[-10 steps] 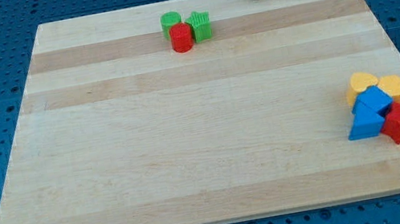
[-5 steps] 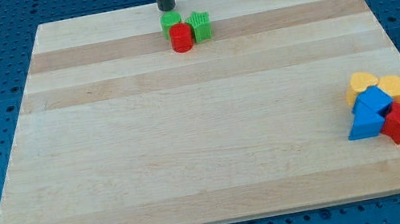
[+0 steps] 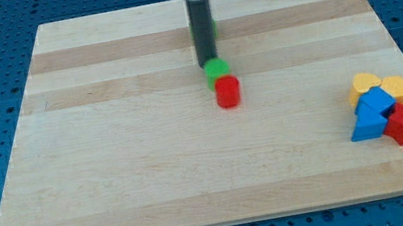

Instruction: Push the green circle and red circle to the left of the group of blocks

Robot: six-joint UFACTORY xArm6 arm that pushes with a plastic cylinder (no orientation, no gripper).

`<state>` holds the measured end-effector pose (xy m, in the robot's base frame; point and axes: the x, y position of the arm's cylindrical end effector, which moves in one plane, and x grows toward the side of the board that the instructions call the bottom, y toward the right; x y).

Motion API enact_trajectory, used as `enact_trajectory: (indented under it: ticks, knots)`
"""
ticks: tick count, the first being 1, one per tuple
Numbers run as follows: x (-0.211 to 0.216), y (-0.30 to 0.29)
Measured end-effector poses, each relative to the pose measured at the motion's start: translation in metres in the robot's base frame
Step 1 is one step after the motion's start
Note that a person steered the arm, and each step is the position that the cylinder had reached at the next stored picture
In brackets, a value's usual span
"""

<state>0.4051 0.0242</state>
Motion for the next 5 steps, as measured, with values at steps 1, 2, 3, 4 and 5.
enact_trajectory:
  ticks: [1, 2, 3, 4, 5]
  knots:
    - [0.074, 0.028]
    - [0.075, 0.028]
    - [0.062, 0.025]
    - [0.051, -0.017]
    - [0.120, -0.004]
